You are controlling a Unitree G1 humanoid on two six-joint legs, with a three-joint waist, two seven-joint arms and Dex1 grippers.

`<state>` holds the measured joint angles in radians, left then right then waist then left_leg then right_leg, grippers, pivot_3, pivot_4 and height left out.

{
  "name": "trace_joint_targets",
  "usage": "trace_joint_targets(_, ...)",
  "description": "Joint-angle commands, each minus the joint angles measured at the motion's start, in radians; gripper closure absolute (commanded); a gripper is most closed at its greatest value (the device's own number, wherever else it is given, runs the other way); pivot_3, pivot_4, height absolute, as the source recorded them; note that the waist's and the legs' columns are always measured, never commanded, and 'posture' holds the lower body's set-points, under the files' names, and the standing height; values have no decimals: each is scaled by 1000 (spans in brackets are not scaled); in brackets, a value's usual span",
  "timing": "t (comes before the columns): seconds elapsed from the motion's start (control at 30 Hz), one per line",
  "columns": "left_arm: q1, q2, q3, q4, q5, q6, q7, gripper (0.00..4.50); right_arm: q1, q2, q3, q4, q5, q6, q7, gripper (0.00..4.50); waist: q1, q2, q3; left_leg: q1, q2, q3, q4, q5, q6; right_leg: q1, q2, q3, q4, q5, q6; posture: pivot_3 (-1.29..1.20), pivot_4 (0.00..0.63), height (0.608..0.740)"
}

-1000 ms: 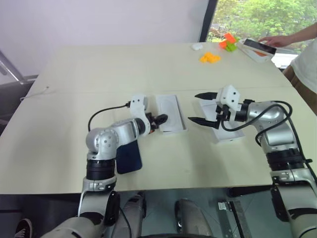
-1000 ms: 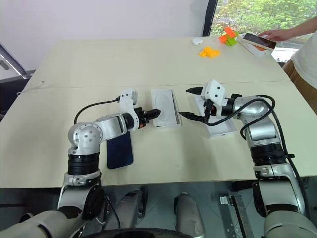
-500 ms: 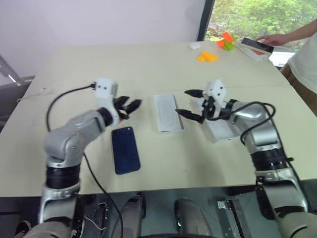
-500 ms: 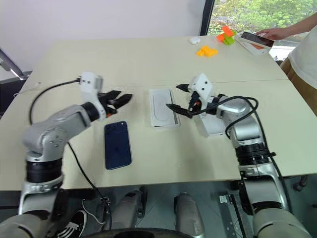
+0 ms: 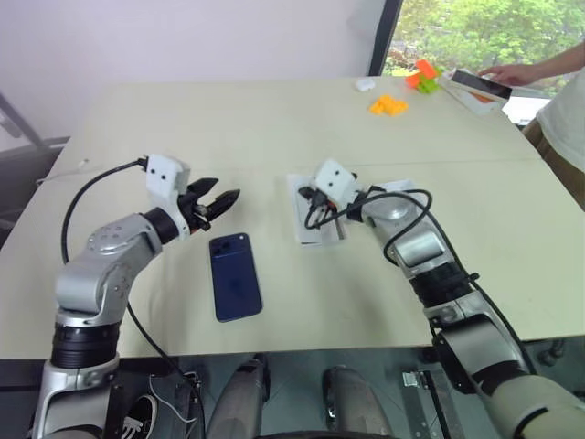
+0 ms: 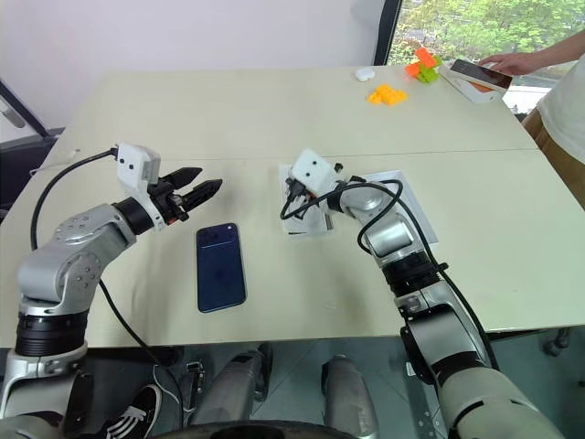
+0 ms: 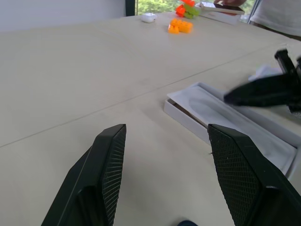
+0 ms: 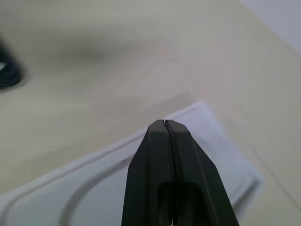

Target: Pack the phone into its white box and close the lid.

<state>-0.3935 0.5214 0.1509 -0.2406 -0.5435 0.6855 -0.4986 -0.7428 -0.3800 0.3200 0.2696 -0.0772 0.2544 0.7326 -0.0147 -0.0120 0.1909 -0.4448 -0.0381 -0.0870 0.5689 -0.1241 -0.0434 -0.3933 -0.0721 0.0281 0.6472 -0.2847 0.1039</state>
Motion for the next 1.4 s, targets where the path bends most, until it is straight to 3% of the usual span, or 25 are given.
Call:
trace_joint_targets(0.03,-7,0,13,-33,7,-17,8,1558,7,-56,27,-58,-50,-37,43,4488,0,0,0,0,0,0,0,0,0,0,0,0,0,0,0,0,150,740)
trace_joint_targets(0.4,-55,-21,20,6,6,5,26,1558,-3,-188,146,-44,-272,-266,70,4488,-2,0,0,1,0,0,0,0,0,1,1,0,0,0,0,0,150,740)
trace_joint_targets(0.7,-65,-33,22,16,6,2,38,1558,-33,-216,154,-32,-360,-358,87,4488,-1,0,0,1,0,0,0,0,0,1,1,0,1,0,0,0,150,740)
trace_joint_targets(0.97,-71,-38,24,28,4,4,50,1558,-3,-133,102,-74,-275,-266,124,4488,-3,-1,0,1,0,0,1,1,0,2,1,0,1,0,0,0,150,740)
trace_joint_targets(1.4,-71,-53,18,7,3,13,62,1558,-66,-263,200,12,-555,-481,71,4488,0,-1,0,1,0,0,3,1,-1,2,1,0,2,0,0,0,150,740)
